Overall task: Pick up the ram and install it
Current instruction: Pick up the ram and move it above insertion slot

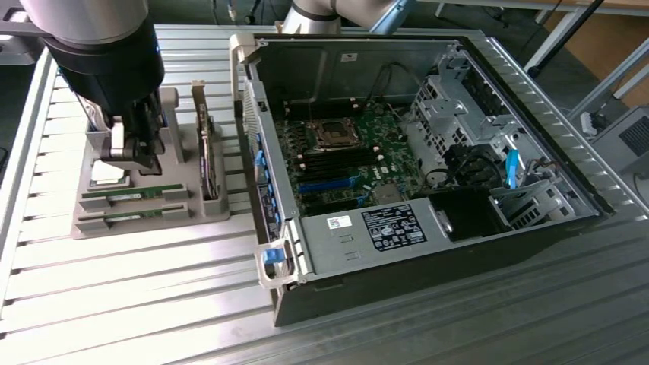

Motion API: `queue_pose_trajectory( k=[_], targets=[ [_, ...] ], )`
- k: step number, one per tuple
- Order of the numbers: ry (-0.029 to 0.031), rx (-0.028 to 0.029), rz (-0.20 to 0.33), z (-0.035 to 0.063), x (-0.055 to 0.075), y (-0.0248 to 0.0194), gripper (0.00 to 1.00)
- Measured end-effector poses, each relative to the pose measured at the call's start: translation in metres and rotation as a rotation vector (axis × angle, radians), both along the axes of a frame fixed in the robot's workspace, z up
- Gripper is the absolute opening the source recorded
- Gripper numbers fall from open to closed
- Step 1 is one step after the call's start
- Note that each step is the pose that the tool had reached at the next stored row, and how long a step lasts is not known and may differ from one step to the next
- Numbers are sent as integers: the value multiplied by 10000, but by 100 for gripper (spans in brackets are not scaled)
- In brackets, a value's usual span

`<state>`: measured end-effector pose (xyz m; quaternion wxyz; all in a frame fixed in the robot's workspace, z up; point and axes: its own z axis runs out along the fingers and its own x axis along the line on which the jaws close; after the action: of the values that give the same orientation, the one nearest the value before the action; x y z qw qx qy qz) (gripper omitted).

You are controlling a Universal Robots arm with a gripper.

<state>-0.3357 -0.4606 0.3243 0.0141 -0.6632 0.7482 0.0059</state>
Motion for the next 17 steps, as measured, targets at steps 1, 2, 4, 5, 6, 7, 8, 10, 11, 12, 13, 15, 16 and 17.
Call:
queue_pose_trajectory(
  k=[1, 2, 4, 5, 6, 7, 8, 10, 11, 12, 13, 15, 16, 17],
  targets=[
    [0, 0, 0, -5, 0, -1, 35],
    [0, 0, 0, -10, 0, -2, 35],
    [0, 0, 0, -20, 0, -4, 35],
    [1, 0, -1, -24, 0, -5, 35],
    [0, 0, 0, -28, 0, -5, 35],
    [0, 0, 0, -31, 0, -6, 35],
    [0, 0, 0, -36, 0, -6, 35],
    [0, 0, 0, -45, 0, -8, 35],
    [0, 0, 0, -48, 0, -8, 35],
    [1, -1, -1, -50, 0, -8, 35],
    [0, 0, -1, -53, 0, -9, 35],
    [1, -1, 0, -59, 0, -10, 35],
    [1, 0, 0, -63, 0, -10, 35],
    [0, 0, -1, -67, 0, -10, 35]
  ],
)
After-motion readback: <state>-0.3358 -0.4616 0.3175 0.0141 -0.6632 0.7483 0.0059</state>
